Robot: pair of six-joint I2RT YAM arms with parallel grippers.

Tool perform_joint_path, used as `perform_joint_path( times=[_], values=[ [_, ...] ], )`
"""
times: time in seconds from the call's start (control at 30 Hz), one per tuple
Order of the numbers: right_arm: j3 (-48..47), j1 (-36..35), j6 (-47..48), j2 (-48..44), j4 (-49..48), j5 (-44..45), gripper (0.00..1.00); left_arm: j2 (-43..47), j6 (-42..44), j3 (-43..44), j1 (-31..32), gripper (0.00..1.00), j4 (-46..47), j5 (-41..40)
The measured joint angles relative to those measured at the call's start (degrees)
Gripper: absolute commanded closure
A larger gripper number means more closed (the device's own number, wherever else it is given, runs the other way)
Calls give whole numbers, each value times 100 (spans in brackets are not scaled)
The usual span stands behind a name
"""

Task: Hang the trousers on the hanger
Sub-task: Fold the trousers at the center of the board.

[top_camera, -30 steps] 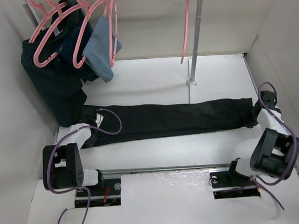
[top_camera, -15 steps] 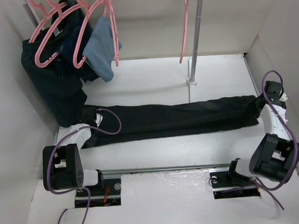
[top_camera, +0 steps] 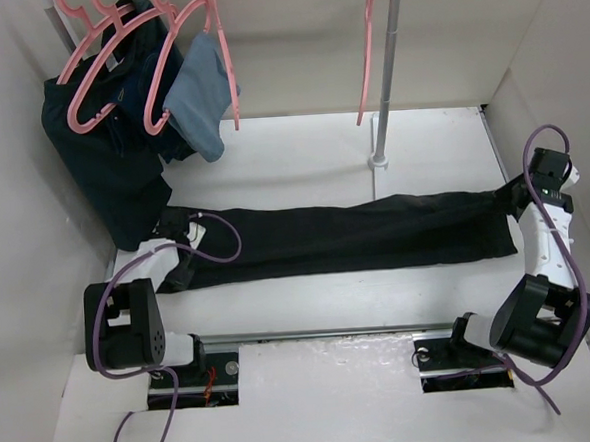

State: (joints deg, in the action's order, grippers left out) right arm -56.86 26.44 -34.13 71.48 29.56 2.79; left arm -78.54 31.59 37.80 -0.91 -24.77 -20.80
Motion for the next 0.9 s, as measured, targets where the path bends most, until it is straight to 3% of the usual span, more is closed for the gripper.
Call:
perform_joint_path(
  times=[0.4, 0.73, 0.9],
  values=[
    [-11, 11, 85, 0, -48, -31, 100, 295, 164, 1102, -17, 32, -1110, 1926],
    [-11, 11, 96, 0, -50, -33, 100, 195, 339, 455, 238, 31, -614, 1388],
    [-11, 11, 96, 0, -50, -35, 100, 129, 326, 417, 278, 19, -297, 1019]
  ],
)
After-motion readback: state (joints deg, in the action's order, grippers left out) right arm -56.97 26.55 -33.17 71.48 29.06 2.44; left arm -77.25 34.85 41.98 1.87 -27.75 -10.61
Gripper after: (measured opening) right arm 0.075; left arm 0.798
